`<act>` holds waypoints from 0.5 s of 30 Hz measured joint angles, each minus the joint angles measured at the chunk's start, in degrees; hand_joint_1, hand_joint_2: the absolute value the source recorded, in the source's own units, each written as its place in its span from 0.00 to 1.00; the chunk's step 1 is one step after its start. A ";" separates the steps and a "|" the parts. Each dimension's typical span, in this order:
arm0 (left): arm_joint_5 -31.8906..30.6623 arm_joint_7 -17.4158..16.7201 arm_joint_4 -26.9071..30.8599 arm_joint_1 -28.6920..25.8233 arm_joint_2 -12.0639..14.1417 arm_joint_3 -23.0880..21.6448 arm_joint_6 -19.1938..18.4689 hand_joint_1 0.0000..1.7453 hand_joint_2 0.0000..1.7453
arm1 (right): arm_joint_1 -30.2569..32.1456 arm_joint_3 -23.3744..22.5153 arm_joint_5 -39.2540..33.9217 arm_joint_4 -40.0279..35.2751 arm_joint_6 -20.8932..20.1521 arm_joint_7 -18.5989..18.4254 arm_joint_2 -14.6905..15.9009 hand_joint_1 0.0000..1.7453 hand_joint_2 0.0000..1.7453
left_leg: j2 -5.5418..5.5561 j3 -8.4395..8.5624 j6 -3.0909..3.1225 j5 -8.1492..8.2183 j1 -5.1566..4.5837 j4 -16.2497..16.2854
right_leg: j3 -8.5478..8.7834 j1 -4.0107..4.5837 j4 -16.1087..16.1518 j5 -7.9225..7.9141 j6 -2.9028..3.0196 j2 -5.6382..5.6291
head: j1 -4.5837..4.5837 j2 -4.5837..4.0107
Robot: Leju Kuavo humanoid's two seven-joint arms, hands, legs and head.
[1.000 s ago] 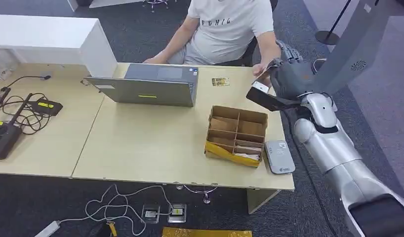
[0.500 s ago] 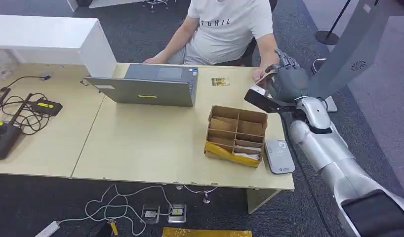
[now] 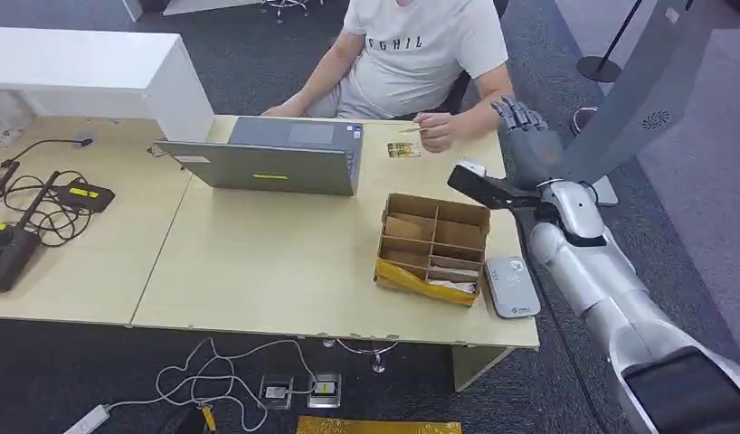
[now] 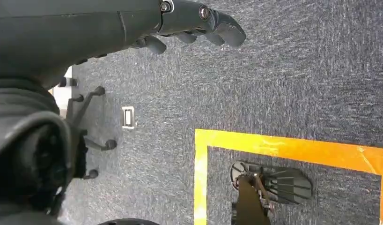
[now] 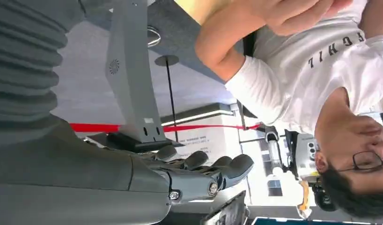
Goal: Pass the card to the sensor for recognition and then transmit it.
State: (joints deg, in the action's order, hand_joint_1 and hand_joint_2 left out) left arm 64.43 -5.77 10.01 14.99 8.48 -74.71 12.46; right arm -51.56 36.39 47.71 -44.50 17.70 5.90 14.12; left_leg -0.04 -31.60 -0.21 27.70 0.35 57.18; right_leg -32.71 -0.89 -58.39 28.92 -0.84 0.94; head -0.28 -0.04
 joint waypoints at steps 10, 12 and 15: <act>-0.24 0.00 0.00 -0.03 -0.15 -0.07 -0.30 0.00 0.00 | -0.55 -0.94 -4.19 2.29 5.54 4.28 1.51 0.00 0.00 | 0.00 0.00 0.00 0.00 -0.01 0.03 | -0.04 -0.01 0.01 0.00 0.00 0.02 | 0.00 0.00; -0.39 0.00 0.00 -0.04 -0.15 -0.24 -0.44 0.00 0.00 | -1.13 -1.73 -6.43 3.85 7.24 5.86 2.58 0.00 0.00 | 0.00 0.00 0.00 0.00 -0.02 0.04 | -0.04 -0.02 0.02 0.00 0.00 0.02 | -0.02 0.00; -0.39 0.00 0.00 -0.04 -0.15 -0.39 -0.44 0.00 0.00 | -2.41 -3.58 -12.58 7.08 7.45 8.02 4.52 0.00 0.00 | 0.00 -0.02 0.01 0.01 -0.03 0.06 | -0.03 -0.03 0.02 0.00 -0.01 0.01 | 0.02 0.00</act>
State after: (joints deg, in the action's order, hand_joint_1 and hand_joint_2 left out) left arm 64.04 -5.77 10.01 14.96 8.33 -75.10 12.02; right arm -53.97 32.81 35.13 -37.42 25.16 13.92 18.64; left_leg -0.04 -31.63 -0.21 27.70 0.33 57.24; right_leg -32.73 -0.92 -58.37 28.92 -0.85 0.96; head -0.26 -0.04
